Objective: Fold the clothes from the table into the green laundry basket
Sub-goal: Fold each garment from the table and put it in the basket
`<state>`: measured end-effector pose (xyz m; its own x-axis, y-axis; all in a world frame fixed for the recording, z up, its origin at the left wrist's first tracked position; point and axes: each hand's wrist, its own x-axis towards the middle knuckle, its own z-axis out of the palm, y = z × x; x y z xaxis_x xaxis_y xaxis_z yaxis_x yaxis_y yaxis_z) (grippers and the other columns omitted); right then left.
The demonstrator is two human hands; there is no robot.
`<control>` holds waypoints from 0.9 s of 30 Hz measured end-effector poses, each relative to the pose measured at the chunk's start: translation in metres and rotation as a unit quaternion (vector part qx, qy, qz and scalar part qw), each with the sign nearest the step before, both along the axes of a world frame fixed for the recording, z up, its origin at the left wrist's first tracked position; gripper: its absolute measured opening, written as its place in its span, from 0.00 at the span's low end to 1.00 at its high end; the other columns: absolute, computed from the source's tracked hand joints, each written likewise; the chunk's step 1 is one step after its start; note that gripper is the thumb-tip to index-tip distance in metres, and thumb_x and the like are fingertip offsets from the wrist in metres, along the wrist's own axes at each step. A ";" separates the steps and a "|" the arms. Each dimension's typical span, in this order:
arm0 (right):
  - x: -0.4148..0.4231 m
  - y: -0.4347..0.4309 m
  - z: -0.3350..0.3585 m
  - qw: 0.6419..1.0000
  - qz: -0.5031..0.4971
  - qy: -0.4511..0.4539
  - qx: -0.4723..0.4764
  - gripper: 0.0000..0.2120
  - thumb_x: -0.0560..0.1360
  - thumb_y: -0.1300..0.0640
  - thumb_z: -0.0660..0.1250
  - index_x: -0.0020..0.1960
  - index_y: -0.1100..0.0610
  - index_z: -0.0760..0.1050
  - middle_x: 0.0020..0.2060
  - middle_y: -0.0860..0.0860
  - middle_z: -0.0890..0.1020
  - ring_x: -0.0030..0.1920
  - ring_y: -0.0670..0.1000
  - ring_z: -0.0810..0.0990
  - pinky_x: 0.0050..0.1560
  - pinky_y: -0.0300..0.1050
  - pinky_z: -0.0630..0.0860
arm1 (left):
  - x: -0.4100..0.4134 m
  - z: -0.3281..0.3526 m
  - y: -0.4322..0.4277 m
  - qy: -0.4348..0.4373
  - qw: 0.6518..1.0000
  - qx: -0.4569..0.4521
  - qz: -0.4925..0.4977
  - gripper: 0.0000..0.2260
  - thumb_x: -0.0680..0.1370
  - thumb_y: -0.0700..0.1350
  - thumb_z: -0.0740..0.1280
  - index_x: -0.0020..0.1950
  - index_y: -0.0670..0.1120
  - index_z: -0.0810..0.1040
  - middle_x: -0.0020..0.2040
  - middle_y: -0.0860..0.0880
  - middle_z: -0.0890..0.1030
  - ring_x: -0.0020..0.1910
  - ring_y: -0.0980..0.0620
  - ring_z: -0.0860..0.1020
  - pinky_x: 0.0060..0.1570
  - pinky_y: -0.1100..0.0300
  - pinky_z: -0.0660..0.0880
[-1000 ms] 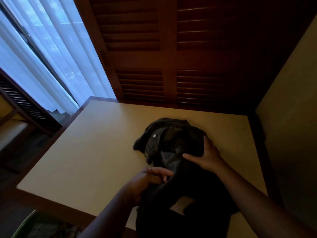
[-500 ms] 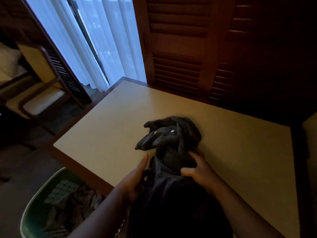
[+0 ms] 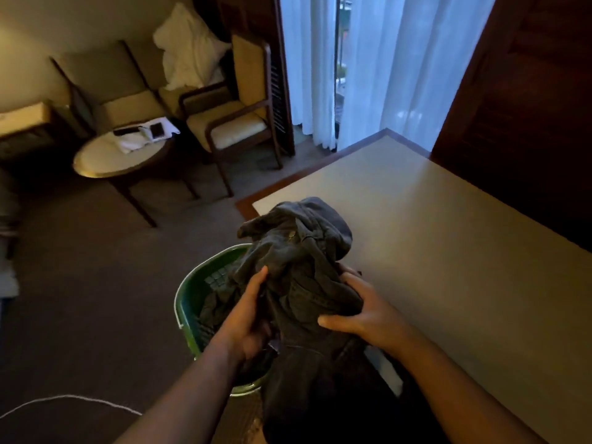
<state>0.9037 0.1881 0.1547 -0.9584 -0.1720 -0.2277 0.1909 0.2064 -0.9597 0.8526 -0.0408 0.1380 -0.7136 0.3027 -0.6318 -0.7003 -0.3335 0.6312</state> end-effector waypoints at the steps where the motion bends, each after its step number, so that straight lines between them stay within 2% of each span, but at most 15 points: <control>1: -0.013 -0.015 0.001 1.000 0.015 -0.002 0.022 0.34 0.62 0.40 0.84 0.65 0.40 0.78 0.72 0.37 0.71 0.68 0.45 0.76 0.66 0.51 0.78 | -0.004 -0.001 -0.019 0.001 1.000 0.017 0.020 0.26 0.80 0.62 0.65 0.71 0.47 0.80 0.68 0.41 0.82 0.67 0.39 0.81 0.72 0.38 0.71; 2: -0.026 -0.031 0.003 0.999 0.023 0.002 0.033 0.31 0.63 0.38 0.83 0.64 0.39 0.78 0.72 0.37 0.71 0.66 0.43 0.77 0.64 0.48 0.79 | -0.009 -0.002 -0.036 0.001 0.999 0.028 0.043 0.26 0.80 0.61 0.65 0.72 0.47 0.79 0.69 0.41 0.81 0.68 0.39 0.80 0.71 0.39 0.71; 5: -0.058 -0.082 0.009 0.998 0.024 0.056 0.023 0.18 0.73 0.48 0.78 0.61 0.40 0.79 0.65 0.42 0.78 0.60 0.43 0.81 0.57 0.39 0.81 | -0.026 -0.005 -0.082 -0.007 0.993 0.051 0.107 0.23 0.80 0.57 0.66 0.70 0.46 0.81 0.68 0.41 0.82 0.66 0.39 0.81 0.66 0.44 0.75; 8: -0.085 -0.126 0.001 0.997 0.013 0.078 0.022 0.18 0.76 0.52 0.75 0.63 0.40 0.78 0.60 0.43 0.82 0.57 0.41 0.82 0.56 0.40 0.81 | -0.044 -0.009 -0.117 0.015 0.987 0.047 0.153 0.19 0.82 0.51 0.65 0.71 0.48 0.79 0.65 0.42 0.84 0.60 0.42 0.84 0.57 0.48 0.79; 10: -0.103 -0.149 -0.008 0.996 0.012 0.081 0.038 0.21 0.76 0.48 0.75 0.67 0.41 0.76 0.59 0.43 0.83 0.58 0.43 0.82 0.57 0.43 0.81 | -0.059 -0.020 -0.138 0.052 0.984 0.029 0.167 0.17 0.83 0.45 0.64 0.73 0.50 0.77 0.66 0.43 0.83 0.62 0.43 0.83 0.60 0.46 0.79; 11: -0.111 -0.158 -0.012 0.996 0.018 0.073 0.044 0.22 0.76 0.44 0.74 0.68 0.37 0.74 0.60 0.42 0.82 0.61 0.44 0.81 0.59 0.45 0.81 | -0.067 -0.025 -0.148 0.067 0.984 0.018 0.162 0.19 0.83 0.44 0.64 0.74 0.52 0.76 0.68 0.43 0.82 0.65 0.43 0.82 0.64 0.44 0.77; 13: -0.130 -0.177 -0.023 0.994 0.055 0.034 0.083 0.21 0.77 0.40 0.70 0.67 0.28 0.69 0.71 0.40 0.74 0.72 0.47 0.73 0.68 0.53 0.76 | -0.084 -0.040 -0.169 0.082 0.990 -0.012 0.113 0.24 0.81 0.45 0.68 0.77 0.56 0.71 0.70 0.44 0.81 0.68 0.43 0.80 0.70 0.40 0.73; 14: -0.140 -0.185 -0.030 0.985 0.082 0.011 0.149 0.22 0.78 0.39 0.67 0.70 0.28 0.66 0.78 0.41 0.64 0.79 0.49 0.63 0.75 0.61 0.68 | -0.091 -0.047 -0.179 0.075 0.993 -0.042 0.078 0.30 0.79 0.47 0.71 0.79 0.60 0.67 0.72 0.46 0.79 0.69 0.43 0.79 0.71 0.39 0.72; 16: -0.152 -0.199 -0.049 0.940 0.138 -0.041 0.310 0.32 0.81 0.39 0.62 0.81 0.39 0.54 0.83 0.42 0.45 0.82 0.52 0.43 0.79 0.69 0.49 | -0.102 -0.059 -0.196 0.041 0.990 -0.132 -0.002 0.42 0.75 0.51 0.76 0.82 0.65 0.56 0.80 0.48 0.69 0.74 0.43 0.73 0.73 0.40 0.70; 17: -0.154 -0.206 -0.057 0.921 0.152 -0.061 0.354 0.36 0.82 0.39 0.61 0.83 0.44 0.48 0.83 0.44 0.41 0.82 0.53 0.39 0.78 0.70 0.45 | -0.105 -0.066 -0.202 0.036 0.983 -0.179 -0.032 0.44 0.76 0.52 0.76 0.83 0.64 0.52 0.83 0.49 0.62 0.78 0.45 0.67 0.75 0.43 0.68; 20: -0.148 -0.221 -0.078 0.911 0.171 -0.078 0.367 0.38 0.83 0.41 0.60 0.84 0.49 0.42 0.83 0.47 0.42 0.82 0.52 0.39 0.80 0.66 0.45 | -0.107 -0.084 -0.210 0.073 0.964 -0.245 -0.078 0.40 0.79 0.49 0.72 0.84 0.59 0.53 0.85 0.51 0.55 0.82 0.48 0.59 0.77 0.47 0.64; 24: -0.130 -0.230 -0.093 0.920 0.166 -0.104 0.339 0.36 0.83 0.45 0.61 0.84 0.50 0.46 0.83 0.48 0.48 0.83 0.50 0.43 0.81 0.61 0.50 | -0.092 -0.098 -0.208 0.072 0.946 -0.284 -0.138 0.36 0.81 0.41 0.69 0.85 0.53 0.55 0.85 0.48 0.58 0.82 0.49 0.59 0.79 0.50 0.62; 27: -0.118 -0.231 -0.100 0.925 0.156 -0.113 0.327 0.35 0.84 0.47 0.62 0.84 0.52 0.48 0.83 0.49 0.51 0.83 0.50 0.47 0.81 0.52 0.50 | -0.083 -0.104 -0.203 0.060 0.944 -0.285 -0.154 0.35 0.82 0.37 0.67 0.85 0.49 0.55 0.84 0.46 0.58 0.83 0.47 0.59 0.77 0.53 0.61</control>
<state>0.7860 -0.0429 0.0547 -0.8008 -0.1868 -0.5691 0.2051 0.8073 -0.5534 0.7696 -0.2434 0.0335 -0.7238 0.1427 -0.6751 -0.6210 0.2917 0.7275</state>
